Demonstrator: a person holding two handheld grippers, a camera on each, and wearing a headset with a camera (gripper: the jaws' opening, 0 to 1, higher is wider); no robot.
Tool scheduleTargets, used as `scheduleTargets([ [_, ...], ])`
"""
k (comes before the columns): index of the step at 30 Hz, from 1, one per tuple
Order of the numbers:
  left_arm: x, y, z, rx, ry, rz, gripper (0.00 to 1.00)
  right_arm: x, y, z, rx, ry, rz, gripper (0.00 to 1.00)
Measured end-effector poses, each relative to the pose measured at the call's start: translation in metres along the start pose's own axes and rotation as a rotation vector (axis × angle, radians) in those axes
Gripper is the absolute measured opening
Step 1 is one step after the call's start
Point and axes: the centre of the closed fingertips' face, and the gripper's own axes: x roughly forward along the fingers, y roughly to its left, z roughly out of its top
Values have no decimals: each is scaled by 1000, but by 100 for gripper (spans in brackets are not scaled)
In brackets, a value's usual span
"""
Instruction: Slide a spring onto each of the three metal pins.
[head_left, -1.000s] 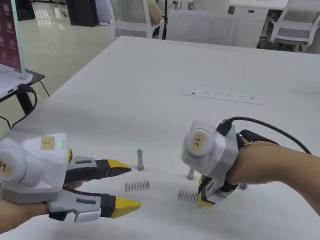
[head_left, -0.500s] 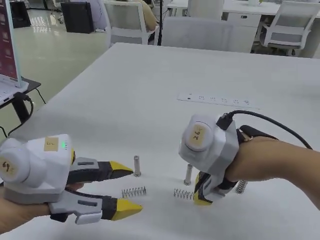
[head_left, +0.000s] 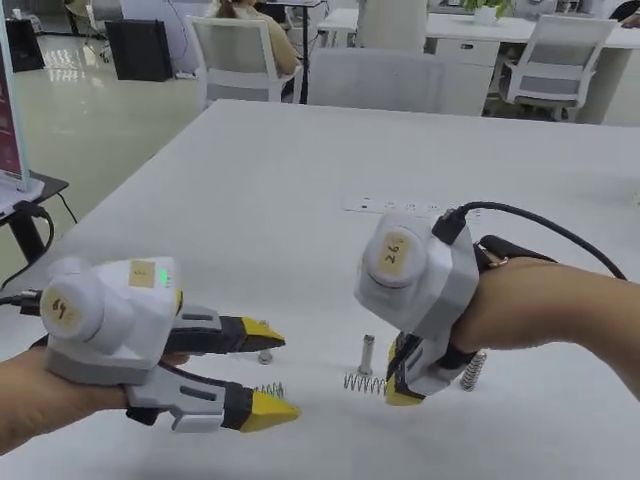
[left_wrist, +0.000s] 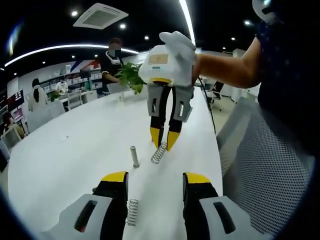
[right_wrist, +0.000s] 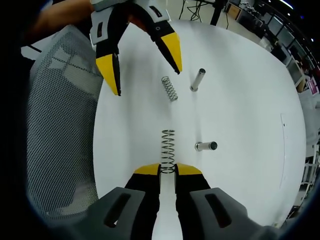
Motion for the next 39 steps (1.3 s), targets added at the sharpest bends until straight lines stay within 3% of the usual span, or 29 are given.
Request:
scheduleTargets([
  [16, 30, -8, 13, 59, 21, -95, 33, -13, 4, 6, -20, 5, -12, 8],
  [31, 41, -11, 20, 102, 5, -108, 22, -19, 7, 13, -53, 5, -11, 8],
  [39, 44, -13, 17, 136, 16, -112, 13, -19, 8, 13, -60, 9, -10, 8],
])
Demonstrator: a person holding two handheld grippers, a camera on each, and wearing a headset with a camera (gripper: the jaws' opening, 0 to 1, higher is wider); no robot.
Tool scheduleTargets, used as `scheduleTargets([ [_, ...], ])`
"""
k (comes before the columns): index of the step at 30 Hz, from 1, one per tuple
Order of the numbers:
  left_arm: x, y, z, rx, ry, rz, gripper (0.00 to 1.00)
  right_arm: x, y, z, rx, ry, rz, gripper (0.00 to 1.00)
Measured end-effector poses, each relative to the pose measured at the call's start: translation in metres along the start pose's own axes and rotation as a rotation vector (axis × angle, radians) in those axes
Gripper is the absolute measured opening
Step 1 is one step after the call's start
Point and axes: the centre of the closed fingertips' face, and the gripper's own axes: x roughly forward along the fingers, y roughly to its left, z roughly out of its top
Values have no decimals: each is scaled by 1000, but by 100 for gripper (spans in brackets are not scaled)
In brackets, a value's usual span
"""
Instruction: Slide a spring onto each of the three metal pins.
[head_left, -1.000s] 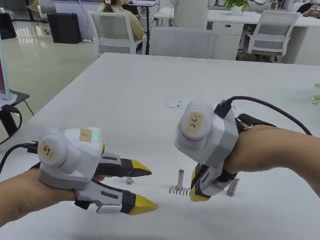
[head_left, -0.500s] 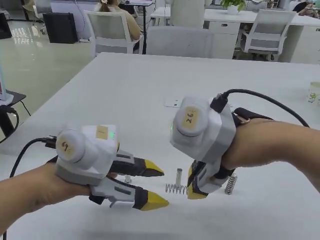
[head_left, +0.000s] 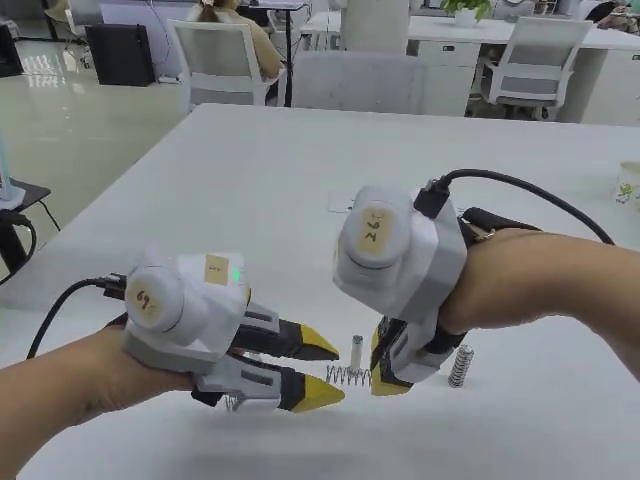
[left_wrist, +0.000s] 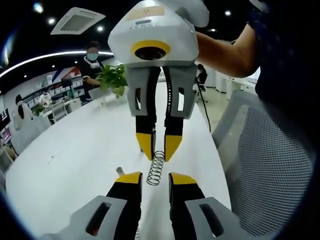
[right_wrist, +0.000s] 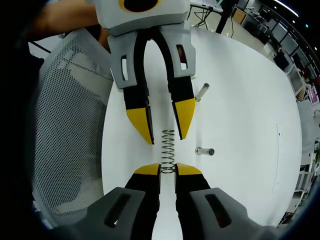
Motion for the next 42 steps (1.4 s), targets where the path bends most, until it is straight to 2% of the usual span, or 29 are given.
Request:
scheduleTargets([
  [9, 3, -1, -3, 38, 18, 3, 4, 0, 2, -2, -2, 6, 9, 8],
  [19, 5, 0, -8, 54, 41, 11, 3, -8, 1, 4, -9, -14, -7, 8],
  [27, 6, 0, -11, 53, 43, 13, 3, -18, 1, 16, -20, -57, -19, 8],
  [42, 6, -1, -7, 50, 20, 17, 2, -29, 3, 39, -50, -123, -36, 8],
])
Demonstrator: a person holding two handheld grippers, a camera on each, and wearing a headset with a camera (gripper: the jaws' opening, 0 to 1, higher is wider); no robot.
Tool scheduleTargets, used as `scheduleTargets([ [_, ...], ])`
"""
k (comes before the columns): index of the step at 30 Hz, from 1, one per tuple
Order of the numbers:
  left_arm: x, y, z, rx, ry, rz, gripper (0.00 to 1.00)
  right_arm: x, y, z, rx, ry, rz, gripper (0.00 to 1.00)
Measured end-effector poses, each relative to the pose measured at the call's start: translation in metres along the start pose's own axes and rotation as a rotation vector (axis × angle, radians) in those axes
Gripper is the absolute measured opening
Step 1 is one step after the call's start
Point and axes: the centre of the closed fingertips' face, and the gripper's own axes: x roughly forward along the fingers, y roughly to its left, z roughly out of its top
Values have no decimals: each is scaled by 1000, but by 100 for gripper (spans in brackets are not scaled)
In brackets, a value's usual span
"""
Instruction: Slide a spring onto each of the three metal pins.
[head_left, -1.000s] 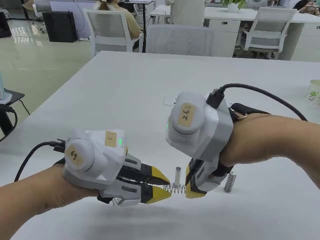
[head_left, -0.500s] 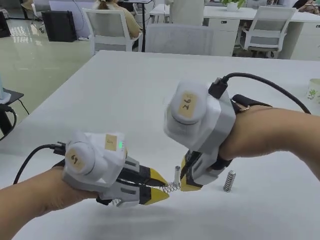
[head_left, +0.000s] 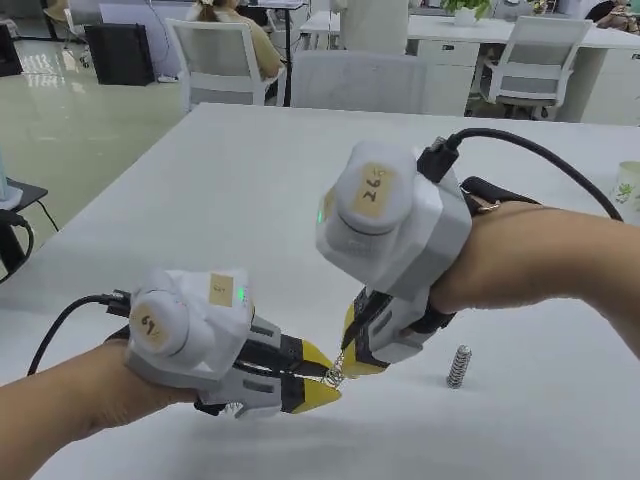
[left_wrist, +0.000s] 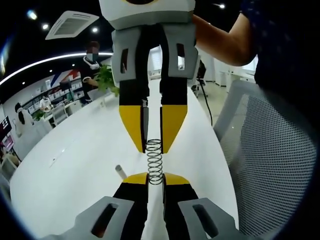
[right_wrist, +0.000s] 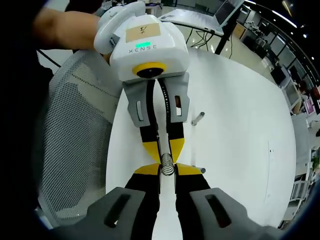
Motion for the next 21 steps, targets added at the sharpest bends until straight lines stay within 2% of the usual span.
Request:
scheduleTargets([
  [5, 0, 0, 2, -4, -7, 3, 2, -1, 0, 4, -2, -17, -4, 8],
  [21, 0, -1, 0, -10, -19, 0, 2, 4, 0, 0, 0, -28, 8, 11],
])
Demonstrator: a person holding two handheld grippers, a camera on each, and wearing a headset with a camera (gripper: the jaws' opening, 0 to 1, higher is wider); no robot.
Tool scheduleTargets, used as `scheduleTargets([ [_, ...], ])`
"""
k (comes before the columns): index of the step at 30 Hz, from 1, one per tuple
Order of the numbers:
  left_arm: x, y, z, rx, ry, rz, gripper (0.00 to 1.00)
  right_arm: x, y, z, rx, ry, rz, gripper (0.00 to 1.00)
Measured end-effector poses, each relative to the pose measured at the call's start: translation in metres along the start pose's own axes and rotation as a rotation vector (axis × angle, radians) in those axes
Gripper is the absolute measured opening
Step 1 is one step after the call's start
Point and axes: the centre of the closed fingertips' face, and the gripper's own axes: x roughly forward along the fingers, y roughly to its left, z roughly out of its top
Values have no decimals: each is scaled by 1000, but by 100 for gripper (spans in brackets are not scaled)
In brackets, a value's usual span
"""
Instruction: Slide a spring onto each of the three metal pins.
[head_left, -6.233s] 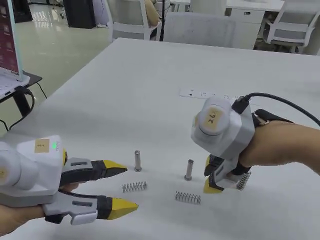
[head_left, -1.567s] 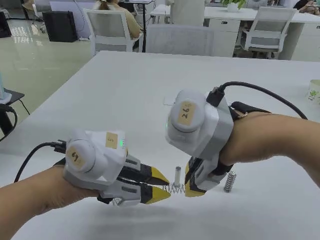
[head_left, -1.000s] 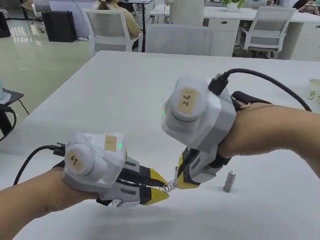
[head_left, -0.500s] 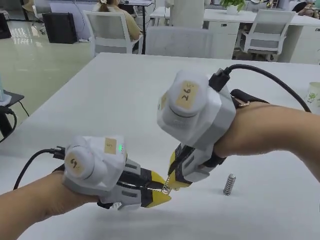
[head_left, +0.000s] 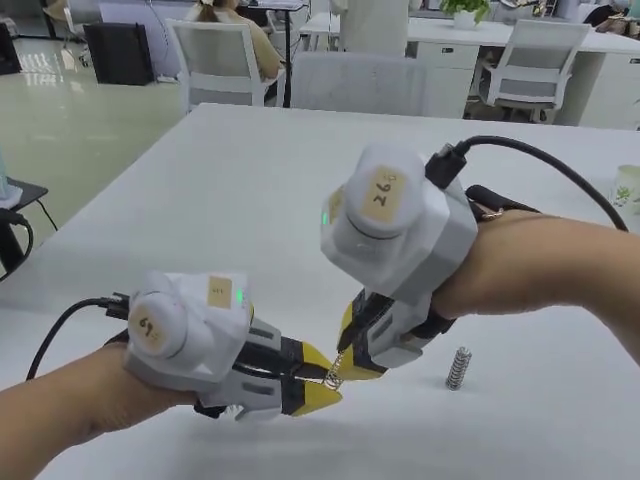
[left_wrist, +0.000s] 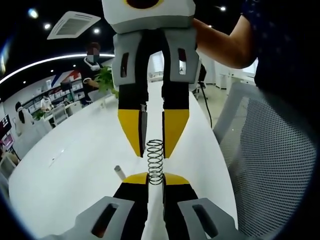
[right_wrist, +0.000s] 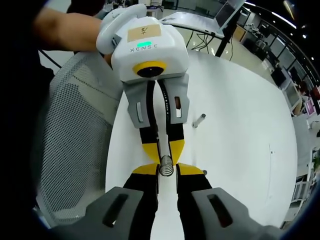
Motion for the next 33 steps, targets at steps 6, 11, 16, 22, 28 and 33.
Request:
scheduleTargets([
  [6, -1, 2, 1, -9, -12, 8, 2, 5, 0, -2, 11, -3, 6, 11],
  [11, -1, 4, 3, -13, -22, 11, 2, 8, -1, -2, 20, -15, 5, 10],
  [16, -1, 4, 4, -20, -34, 13, 2, 8, -2, -1, 23, -20, 4, 9],
  [22, -3, 5, 10, -32, -65, 18, 2, 8, -2, 1, 25, -27, 4, 9],
  [28, -5, 4, 12, -49, -85, 18, 2, 7, -2, 2, 32, -35, 8, 9],
  [33, -5, 5, 13, -50, -89, 22, 2, 6, -2, 2, 38, -36, 4, 9],
])
